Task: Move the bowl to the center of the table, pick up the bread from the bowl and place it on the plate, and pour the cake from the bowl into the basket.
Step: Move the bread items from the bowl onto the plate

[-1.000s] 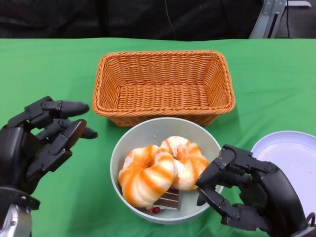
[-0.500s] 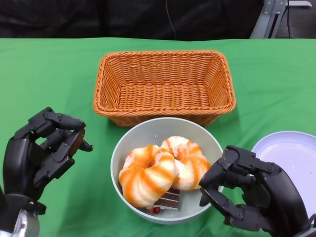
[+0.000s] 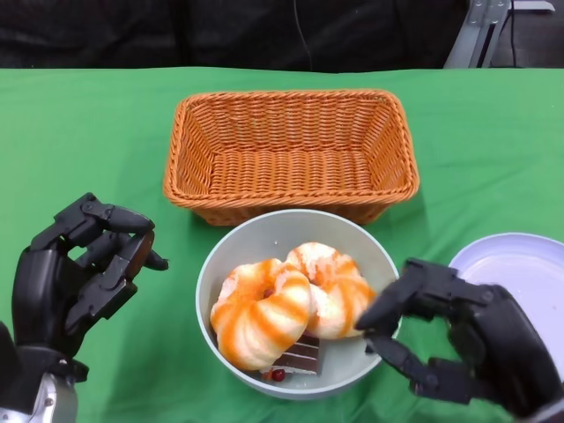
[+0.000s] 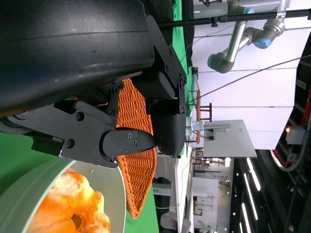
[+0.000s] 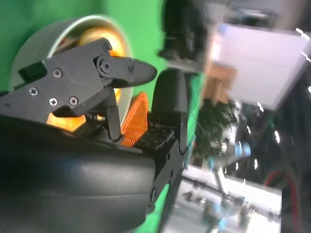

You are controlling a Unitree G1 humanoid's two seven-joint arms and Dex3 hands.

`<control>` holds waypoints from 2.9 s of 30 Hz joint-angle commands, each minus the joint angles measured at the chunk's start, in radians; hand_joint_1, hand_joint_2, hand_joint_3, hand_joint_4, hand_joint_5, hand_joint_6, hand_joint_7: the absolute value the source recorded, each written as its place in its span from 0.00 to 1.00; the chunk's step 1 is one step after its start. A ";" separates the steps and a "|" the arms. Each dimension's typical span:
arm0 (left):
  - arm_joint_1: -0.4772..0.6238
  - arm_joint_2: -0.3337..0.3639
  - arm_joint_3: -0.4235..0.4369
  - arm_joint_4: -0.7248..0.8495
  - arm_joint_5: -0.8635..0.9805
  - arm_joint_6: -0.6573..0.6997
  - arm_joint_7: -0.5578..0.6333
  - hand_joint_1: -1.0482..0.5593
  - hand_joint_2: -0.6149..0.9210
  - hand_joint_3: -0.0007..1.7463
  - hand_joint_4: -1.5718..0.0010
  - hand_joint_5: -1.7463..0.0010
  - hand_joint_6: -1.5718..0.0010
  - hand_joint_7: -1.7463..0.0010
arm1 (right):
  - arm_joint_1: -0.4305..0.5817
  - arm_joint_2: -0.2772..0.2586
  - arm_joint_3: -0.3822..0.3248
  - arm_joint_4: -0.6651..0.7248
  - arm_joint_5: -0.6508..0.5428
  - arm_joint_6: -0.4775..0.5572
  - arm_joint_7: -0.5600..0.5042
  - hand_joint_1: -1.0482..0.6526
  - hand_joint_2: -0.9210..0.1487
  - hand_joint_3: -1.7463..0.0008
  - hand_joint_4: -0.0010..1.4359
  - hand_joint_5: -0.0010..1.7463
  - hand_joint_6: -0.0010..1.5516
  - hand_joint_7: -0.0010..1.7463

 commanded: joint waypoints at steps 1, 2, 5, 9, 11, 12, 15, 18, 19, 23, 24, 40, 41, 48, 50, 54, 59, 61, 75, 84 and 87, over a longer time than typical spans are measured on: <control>-0.014 0.003 0.006 0.020 0.007 -0.026 0.000 0.56 1.00 0.21 0.55 0.12 0.51 0.31 | -0.042 -0.034 -0.014 -0.043 -0.051 -0.032 -0.013 0.44 0.01 0.92 0.48 0.52 0.52 0.27; -0.014 0.000 0.005 0.023 0.011 -0.031 0.004 0.56 1.00 0.21 0.55 0.12 0.51 0.31 | -0.074 -0.056 -0.017 -0.053 -0.094 -0.056 -0.012 0.44 0.00 0.93 0.48 0.51 0.52 0.26; -0.016 -0.005 0.004 0.032 0.021 -0.041 0.010 0.57 0.99 0.22 0.55 0.12 0.51 0.30 | -0.143 -0.094 -0.020 -0.062 -0.170 -0.105 -0.012 0.39 0.00 0.97 0.45 0.42 0.50 0.15; -0.017 -0.009 0.003 0.038 0.034 -0.053 0.016 0.58 0.93 0.33 0.55 0.11 0.51 0.28 | -0.211 -0.121 -0.009 -0.061 -0.229 -0.117 -0.012 0.32 0.02 0.99 0.42 0.38 0.48 0.09; -0.017 -0.011 0.003 0.039 0.038 -0.056 0.018 0.58 0.92 0.35 0.55 0.11 0.51 0.28 | -0.220 -0.125 -0.007 -0.062 -0.241 -0.114 -0.013 0.31 0.02 1.00 0.41 0.37 0.48 0.08; -0.017 -0.012 0.003 0.040 0.038 -0.056 0.018 0.58 0.92 0.35 0.55 0.11 0.51 0.28 | -0.220 -0.126 -0.006 -0.062 -0.242 -0.113 -0.015 0.31 0.02 1.00 0.41 0.37 0.48 0.08; -0.017 -0.013 0.004 0.041 0.040 -0.058 0.018 0.58 0.91 0.36 0.55 0.11 0.52 0.28 | -0.221 -0.127 -0.005 -0.062 -0.244 -0.113 -0.018 0.31 0.02 1.00 0.42 0.36 0.48 0.07; -0.020 -0.016 0.004 0.049 0.039 -0.061 0.017 0.58 0.91 0.37 0.55 0.11 0.52 0.28 | -0.239 -0.134 0.009 -0.082 -0.341 -0.090 -0.019 0.26 0.02 1.00 0.38 0.34 0.45 0.04; -0.021 -0.016 0.004 0.053 0.041 -0.061 0.018 0.58 0.91 0.38 0.55 0.11 0.52 0.28 | -0.247 -0.137 0.017 -0.092 -0.383 -0.077 -0.016 0.24 0.02 1.00 0.36 0.33 0.43 0.04; -0.024 -0.018 0.004 0.063 0.046 -0.068 0.019 0.57 0.90 0.38 0.55 0.12 0.51 0.30 | -0.271 -0.154 0.052 -0.132 -0.480 -0.015 0.021 0.19 0.01 1.00 0.28 0.28 0.35 0.00; -0.024 -0.018 0.004 0.064 0.047 -0.070 0.020 0.57 0.90 0.38 0.55 0.12 0.51 0.31 | -0.277 -0.158 0.060 -0.135 -0.499 -0.007 0.028 0.19 0.00 0.99 0.28 0.27 0.34 0.00; -0.003 -0.025 -0.007 0.027 0.072 -0.053 0.047 0.54 0.98 0.21 0.56 0.14 0.50 0.33 | -0.359 -0.181 0.192 0.046 -0.786 -0.106 -0.187 0.17 0.02 1.00 0.35 0.10 0.33 0.01; -0.001 -0.026 -0.008 0.022 0.070 -0.050 0.048 0.54 0.99 0.20 0.56 0.14 0.50 0.34 | -0.364 -0.183 0.199 0.061 -0.802 -0.114 -0.206 0.16 0.02 1.00 0.35 0.10 0.33 0.01; 0.012 -0.037 -0.010 -0.007 0.053 -0.051 0.050 0.55 1.00 0.21 0.56 0.14 0.50 0.34 | -0.402 -0.197 0.243 0.181 -0.902 -0.160 -0.358 0.16 0.02 1.00 0.38 0.10 0.33 0.00; 0.015 -0.041 -0.008 -0.011 0.055 -0.054 0.059 0.55 1.00 0.21 0.56 0.14 0.50 0.34 | -0.419 -0.200 0.260 0.228 -0.934 -0.174 -0.417 0.16 0.01 1.00 0.39 0.10 0.35 0.01; 0.018 -0.046 -0.005 -0.017 0.053 -0.054 0.064 0.56 1.00 0.22 0.55 0.14 0.49 0.34 | -0.444 -0.207 0.290 0.288 -0.975 -0.179 -0.489 0.17 0.00 1.00 0.40 0.10 0.36 0.01; 0.017 -0.053 0.005 -0.019 0.033 -0.063 0.062 0.58 0.99 0.24 0.54 0.13 0.51 0.33 | -0.479 -0.203 0.333 0.366 -1.030 -0.152 -0.570 0.18 0.01 1.00 0.41 0.11 0.38 0.02; 0.016 -0.058 0.009 -0.026 0.018 -0.054 0.060 0.57 0.98 0.24 0.54 0.12 0.51 0.33 | -0.492 -0.203 0.346 0.391 -1.037 -0.144 -0.590 0.19 0.01 1.00 0.42 0.11 0.39 0.02; 0.009 -0.057 0.019 -0.058 0.020 -0.056 0.091 0.55 0.98 0.24 0.53 0.11 0.50 0.31 | -0.594 -0.162 0.483 0.642 -1.097 -0.085 -0.784 0.21 0.06 1.00 0.44 0.16 0.43 0.02; -0.002 -0.052 0.025 -0.050 0.021 -0.068 0.097 0.56 0.96 0.27 0.53 0.11 0.51 0.30 | -0.640 -0.132 0.541 0.748 -1.091 -0.065 -0.857 0.23 0.05 0.99 0.42 0.18 0.45 0.02; -0.005 -0.053 0.027 -0.046 0.013 -0.072 0.089 0.55 0.96 0.28 0.53 0.11 0.51 0.30 | -0.656 -0.115 0.558 0.778 -1.092 -0.052 -0.878 0.24 0.04 0.99 0.42 0.19 0.46 0.02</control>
